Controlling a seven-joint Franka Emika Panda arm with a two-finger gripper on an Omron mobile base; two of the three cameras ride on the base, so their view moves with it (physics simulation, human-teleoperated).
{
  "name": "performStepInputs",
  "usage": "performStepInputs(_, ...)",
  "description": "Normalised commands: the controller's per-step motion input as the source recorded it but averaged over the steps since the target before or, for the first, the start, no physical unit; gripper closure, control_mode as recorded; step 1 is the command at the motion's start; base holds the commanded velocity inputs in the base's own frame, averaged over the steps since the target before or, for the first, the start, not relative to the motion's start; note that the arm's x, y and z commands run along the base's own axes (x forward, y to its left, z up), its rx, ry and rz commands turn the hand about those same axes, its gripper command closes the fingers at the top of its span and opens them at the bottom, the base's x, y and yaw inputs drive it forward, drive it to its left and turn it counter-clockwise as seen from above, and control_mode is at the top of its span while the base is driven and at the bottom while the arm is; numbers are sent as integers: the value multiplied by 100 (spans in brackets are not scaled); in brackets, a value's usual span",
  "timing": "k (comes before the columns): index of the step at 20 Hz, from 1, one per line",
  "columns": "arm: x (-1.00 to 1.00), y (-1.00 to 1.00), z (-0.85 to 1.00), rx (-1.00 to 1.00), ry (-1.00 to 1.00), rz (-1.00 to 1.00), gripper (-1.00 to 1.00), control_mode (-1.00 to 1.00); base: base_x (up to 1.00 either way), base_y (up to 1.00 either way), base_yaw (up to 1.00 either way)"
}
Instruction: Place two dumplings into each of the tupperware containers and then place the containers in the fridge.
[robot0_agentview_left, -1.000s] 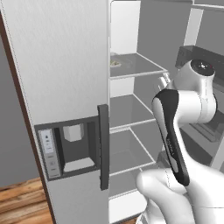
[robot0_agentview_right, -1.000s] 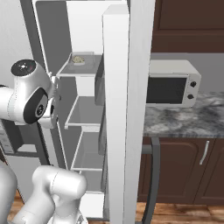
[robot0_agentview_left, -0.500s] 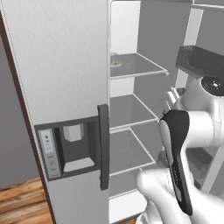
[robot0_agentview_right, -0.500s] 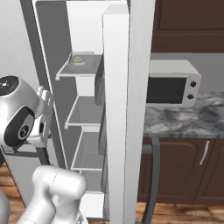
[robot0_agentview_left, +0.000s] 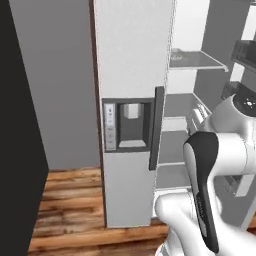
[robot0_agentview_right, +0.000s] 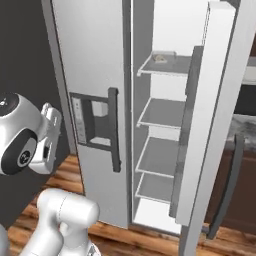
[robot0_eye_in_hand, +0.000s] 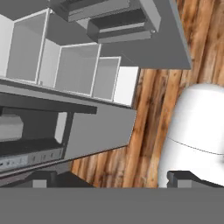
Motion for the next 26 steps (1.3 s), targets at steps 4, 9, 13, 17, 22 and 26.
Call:
performStepInputs(4,0,0,0,0,0,0,-100,100,-100,0,9)
performStepInputs(9,0,0,0,0,0,0,-100,100,-100,-9,-14)
performStepInputs(13,0,0,0,0,0,0,-100,100,-97,-12,-66)
performStepInputs(17,0,0,0,0,0,0,-100,100,-22,7,-100)
performStepInputs(22,0,0,0,0,0,0,-100,100,0,2,-100)
performStepInputs(26,0,0,0,0,0,0,-100,100,0,1,-100)
